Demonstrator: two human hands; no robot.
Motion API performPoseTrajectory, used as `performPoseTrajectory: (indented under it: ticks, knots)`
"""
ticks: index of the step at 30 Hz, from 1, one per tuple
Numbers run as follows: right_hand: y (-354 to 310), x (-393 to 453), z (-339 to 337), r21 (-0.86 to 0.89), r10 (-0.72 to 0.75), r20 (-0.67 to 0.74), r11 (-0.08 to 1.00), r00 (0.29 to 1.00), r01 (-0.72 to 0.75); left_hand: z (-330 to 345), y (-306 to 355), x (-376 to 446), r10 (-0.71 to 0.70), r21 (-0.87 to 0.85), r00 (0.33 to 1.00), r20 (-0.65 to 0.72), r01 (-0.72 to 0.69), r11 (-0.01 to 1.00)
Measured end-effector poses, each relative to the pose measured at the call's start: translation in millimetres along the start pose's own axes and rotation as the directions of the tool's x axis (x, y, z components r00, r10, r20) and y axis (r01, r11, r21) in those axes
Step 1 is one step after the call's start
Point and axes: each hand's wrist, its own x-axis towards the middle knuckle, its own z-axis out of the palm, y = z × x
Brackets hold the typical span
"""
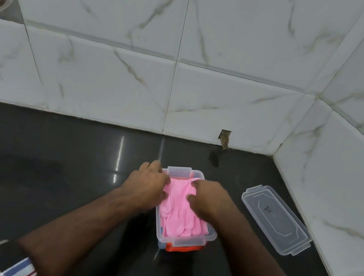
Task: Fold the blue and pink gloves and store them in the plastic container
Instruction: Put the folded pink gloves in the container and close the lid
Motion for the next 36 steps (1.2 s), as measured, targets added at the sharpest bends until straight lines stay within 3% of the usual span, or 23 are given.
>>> performPoseTrajectory:
  ticks: [2,6,10,18,26,32,36]
  knots:
    - [11.0,3.1,-10.6,-0.074,-0.055,-0.016,0.996,0.998,0.053,-5.0,0.6,0.6,0.068,0.022,0.998,-0.009,-0.067,0.997]
    - [25.5,9.6,-10.8,-0.227,-0.136,0.129,0.960,0.982,0.163,-11.8,9.1,6.2,0.218,0.075,0.970,0.106,-0.227,0.971]
    - [30.6,8.4,-2.1,-0.333,-0.194,0.146,0.914,0.970,0.233,-10.4,11.8,11.6,0.210,0.185,0.955,0.211,-0.250,0.950]
    - [31.5,5.2,15.8,-0.498,-0.279,0.090,0.819,0.956,0.285,3.9,24.7,17.5,0.209,0.407,0.952,0.225,-0.286,0.867]
    - [33.1,6.0,25.6,-0.457,-0.264,0.105,0.844,0.959,0.282,5.9,27.8,15.6,0.202,0.415,0.955,0.216,-0.277,0.867]
    - [37.1,7.9,10.5,-0.197,-0.179,0.127,0.960,0.976,0.201,-1.5,19.6,15.6,0.227,0.333,0.950,0.214,-0.290,0.897]
    - [32.4,1.2,9.4,-0.250,-0.179,0.187,0.942,0.966,0.223,-1.3,20.2,10.5,0.213,0.320,0.940,0.268,-0.295,0.900]
